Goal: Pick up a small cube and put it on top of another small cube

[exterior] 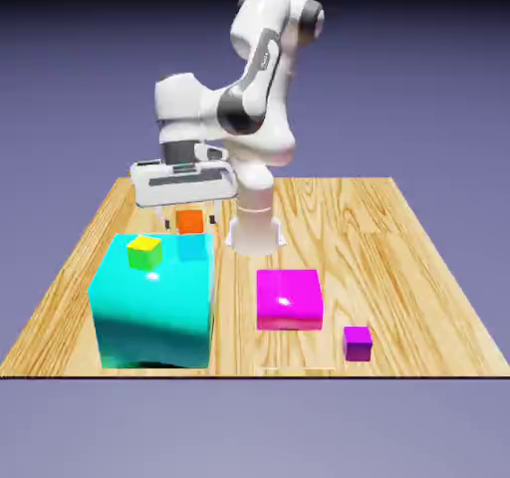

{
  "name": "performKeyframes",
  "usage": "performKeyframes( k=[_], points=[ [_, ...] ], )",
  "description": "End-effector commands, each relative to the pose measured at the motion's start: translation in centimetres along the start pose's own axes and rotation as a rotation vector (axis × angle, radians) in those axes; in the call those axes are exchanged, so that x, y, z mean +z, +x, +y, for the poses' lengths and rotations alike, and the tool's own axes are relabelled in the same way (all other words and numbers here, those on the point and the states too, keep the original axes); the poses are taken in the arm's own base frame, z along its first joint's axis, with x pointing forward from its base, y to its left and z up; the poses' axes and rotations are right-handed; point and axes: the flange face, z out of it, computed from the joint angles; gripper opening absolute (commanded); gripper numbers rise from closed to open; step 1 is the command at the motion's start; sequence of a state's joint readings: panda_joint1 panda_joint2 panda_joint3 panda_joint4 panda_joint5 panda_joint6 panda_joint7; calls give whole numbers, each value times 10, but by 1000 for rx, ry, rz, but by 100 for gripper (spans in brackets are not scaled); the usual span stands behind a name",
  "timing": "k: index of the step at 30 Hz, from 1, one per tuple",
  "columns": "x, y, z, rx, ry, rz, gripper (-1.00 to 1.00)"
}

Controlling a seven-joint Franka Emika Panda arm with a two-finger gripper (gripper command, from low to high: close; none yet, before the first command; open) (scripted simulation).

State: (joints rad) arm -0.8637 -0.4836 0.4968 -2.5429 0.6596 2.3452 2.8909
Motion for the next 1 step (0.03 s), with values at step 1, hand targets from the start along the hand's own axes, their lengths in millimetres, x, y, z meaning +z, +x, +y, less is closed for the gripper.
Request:
performKeyframes(
  k=[1],
  points=[
    [-6,0,1,0,1,0,100]
  ],
)
